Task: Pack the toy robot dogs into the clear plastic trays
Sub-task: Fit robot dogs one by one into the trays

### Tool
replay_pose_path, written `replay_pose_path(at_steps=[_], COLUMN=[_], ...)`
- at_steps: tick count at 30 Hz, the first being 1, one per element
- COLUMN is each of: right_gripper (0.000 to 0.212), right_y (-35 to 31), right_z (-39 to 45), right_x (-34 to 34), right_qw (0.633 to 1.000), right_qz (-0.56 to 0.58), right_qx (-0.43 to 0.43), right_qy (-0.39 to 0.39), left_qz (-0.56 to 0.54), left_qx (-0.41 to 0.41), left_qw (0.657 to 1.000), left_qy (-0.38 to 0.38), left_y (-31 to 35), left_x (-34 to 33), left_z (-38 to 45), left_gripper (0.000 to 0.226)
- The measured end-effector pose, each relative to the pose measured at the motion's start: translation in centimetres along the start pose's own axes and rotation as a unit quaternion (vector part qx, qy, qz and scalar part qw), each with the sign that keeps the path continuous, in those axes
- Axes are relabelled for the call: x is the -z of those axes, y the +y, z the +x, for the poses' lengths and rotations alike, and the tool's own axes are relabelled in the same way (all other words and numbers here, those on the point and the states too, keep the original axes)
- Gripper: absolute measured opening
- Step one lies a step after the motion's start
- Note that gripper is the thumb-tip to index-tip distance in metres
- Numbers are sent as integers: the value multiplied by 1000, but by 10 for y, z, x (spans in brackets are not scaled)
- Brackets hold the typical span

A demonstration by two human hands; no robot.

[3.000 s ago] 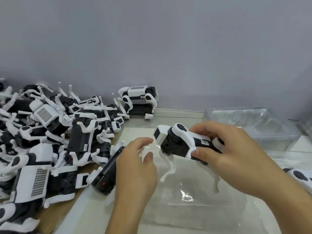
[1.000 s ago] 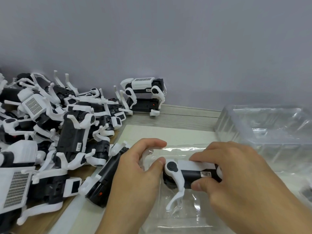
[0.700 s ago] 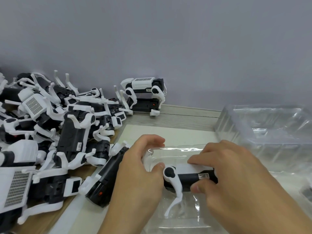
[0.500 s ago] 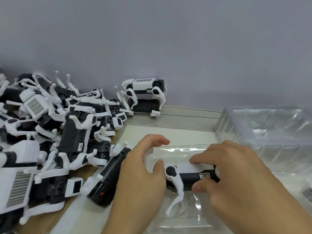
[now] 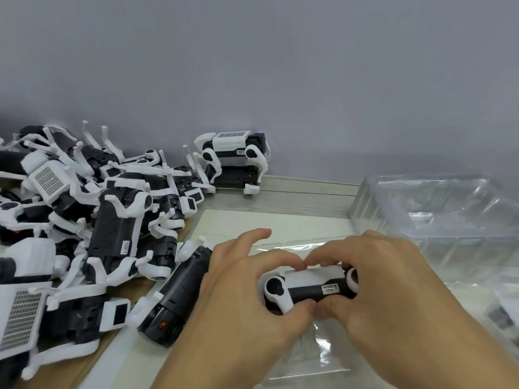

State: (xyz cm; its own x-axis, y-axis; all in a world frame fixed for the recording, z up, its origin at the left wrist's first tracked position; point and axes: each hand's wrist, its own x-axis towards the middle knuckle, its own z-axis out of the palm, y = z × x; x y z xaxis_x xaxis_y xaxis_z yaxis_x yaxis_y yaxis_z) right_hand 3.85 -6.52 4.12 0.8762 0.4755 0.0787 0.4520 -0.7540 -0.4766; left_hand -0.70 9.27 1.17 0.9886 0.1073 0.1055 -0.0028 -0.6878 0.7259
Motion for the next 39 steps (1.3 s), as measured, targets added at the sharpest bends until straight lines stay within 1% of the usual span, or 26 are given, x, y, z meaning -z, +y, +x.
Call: replay_pose_path(at_steps=[4, 7, 10, 13, 15, 18, 20, 23, 25, 29, 34, 39], right_gripper=[46, 43, 31, 22, 24, 24, 22, 17, 13, 6, 9, 13], right_y=[4, 9, 12, 10, 11, 14, 14, 13, 12, 14, 21, 26], right_z=[-5, -10, -15, -14, -12, -11, -11, -11, -10, -10, -9, -8], right_x=[8, 18, 23, 27, 27, 25, 25, 23, 25, 25, 21, 19], right_qw=[1000, 998, 992, 992, 992, 992, 990, 990, 991, 993, 994, 993], right_qz=[-19, -52, -99, -89, -94, -91, -86, -80, -49, -24, 21, 32], right_qx=[-5, -32, -63, -74, -67, -42, -40, -49, -48, -29, -24, -25], right_qy=[-2, 24, 38, 49, 55, 80, 101, 108, 113, 108, 109, 109], left_qz=[-14, -15, -16, -16, -19, -23, -26, -29, -31, -27, -27, -32], left_qx=[-5, -1, -2, -2, -1, -6, -9, -9, -9, 0, 8, 21], left_qw=[1000, 1000, 1000, 1000, 1000, 1000, 999, 999, 999, 999, 999, 999], left_qy=[1, 3, 0, 4, 7, 13, 18, 27, 31, 34, 40, 38], left_y=[-3, -5, -5, -4, -3, -2, -2, -3, -3, -4, -3, -1], left_x=[1, 1, 0, 0, 0, -1, -2, -3, -4, -6, -7, -6], left_z=[0, 0, 0, 1, 1, 1, 1, 1, 1, 1, 1, 2], left_gripper=[38, 38, 37, 37, 37, 34, 32, 29, 25, 23, 21, 21])
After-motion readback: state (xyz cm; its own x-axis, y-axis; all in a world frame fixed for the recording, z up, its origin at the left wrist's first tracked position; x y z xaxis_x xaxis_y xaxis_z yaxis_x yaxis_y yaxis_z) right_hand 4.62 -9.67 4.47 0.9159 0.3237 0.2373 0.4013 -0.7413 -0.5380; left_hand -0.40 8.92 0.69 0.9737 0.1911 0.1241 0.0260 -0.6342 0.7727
